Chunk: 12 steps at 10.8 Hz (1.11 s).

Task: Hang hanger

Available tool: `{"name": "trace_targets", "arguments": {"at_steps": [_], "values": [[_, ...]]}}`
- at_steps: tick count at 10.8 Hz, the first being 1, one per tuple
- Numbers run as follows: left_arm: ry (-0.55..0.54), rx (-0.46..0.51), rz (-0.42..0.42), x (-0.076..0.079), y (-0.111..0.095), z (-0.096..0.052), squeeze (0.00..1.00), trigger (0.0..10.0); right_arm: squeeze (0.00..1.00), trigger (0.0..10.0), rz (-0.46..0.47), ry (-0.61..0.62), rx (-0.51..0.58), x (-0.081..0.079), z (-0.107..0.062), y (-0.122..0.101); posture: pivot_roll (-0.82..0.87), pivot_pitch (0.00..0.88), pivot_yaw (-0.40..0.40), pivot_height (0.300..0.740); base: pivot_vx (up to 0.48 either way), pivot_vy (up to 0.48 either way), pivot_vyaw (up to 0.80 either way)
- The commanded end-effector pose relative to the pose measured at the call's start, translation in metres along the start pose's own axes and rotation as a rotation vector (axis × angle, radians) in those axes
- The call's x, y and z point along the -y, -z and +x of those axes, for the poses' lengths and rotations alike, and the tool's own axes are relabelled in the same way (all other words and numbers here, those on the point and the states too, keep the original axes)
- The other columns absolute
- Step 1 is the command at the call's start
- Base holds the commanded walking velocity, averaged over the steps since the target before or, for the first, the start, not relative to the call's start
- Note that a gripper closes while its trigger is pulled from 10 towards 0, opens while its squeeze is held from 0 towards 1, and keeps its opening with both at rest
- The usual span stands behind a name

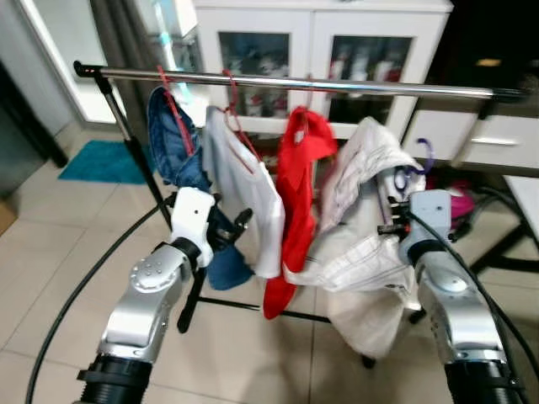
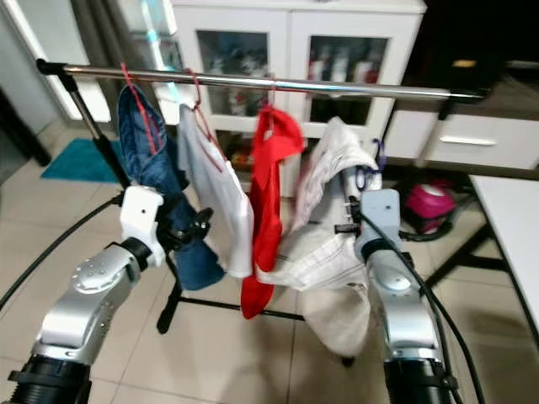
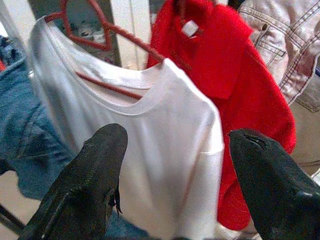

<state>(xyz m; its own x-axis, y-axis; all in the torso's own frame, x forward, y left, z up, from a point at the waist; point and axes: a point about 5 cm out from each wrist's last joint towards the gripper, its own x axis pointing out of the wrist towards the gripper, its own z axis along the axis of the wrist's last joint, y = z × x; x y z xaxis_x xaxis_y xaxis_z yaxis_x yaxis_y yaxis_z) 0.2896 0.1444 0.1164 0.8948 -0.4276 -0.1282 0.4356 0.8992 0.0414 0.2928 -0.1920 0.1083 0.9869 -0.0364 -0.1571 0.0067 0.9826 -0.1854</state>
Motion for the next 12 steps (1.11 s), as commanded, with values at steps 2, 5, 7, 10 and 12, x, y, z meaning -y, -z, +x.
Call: {"name": "trace_targets", "arguments": {"at_steps": [2,5,7,10,12], "values": [[0.005,-0.006,0.002,0.0,0.001,0.0,0.0,10.0,0.0,10.0,-0.064,0.068,0.136,0.016,0.004,-0.03,-0.04,0.0,0.045,0.74,0.283,0.0,0.0],[0.018,-0.005,0.004,0.001,0.001,0.0,0.0,10.0,0.0,10.0,-0.075,0.13,0.209,0.034,0.009,-0.048,-0.04,0.0,0.045,0.74,0.295,0.0,0.0],[0.066,-0.008,0.021,0.006,0.001,-0.001,0.0,10.0,0.0,10.0,-0.081,0.127,0.228,0.037,0.012,-0.054,-0.05,0.0,0.047,0.74,0.306,0.0,0.0],[0.33,0.019,0.095,0.026,-0.008,-0.009,0.0,10.0,0.0,10.0,-0.095,0.066,0.2,0.035,0.025,-0.059,-0.04,0.0,0.05,0.74,0.0,0.0,0.0],[0.474,0.041,0.092,0.037,-0.016,-0.017,0.0,10.0,0.0,10.0,-0.073,0.062,0.148,0.035,0.037,-0.059,-0.04,0.0,0.05,0.74,0.0,0.0,0.0]]}}
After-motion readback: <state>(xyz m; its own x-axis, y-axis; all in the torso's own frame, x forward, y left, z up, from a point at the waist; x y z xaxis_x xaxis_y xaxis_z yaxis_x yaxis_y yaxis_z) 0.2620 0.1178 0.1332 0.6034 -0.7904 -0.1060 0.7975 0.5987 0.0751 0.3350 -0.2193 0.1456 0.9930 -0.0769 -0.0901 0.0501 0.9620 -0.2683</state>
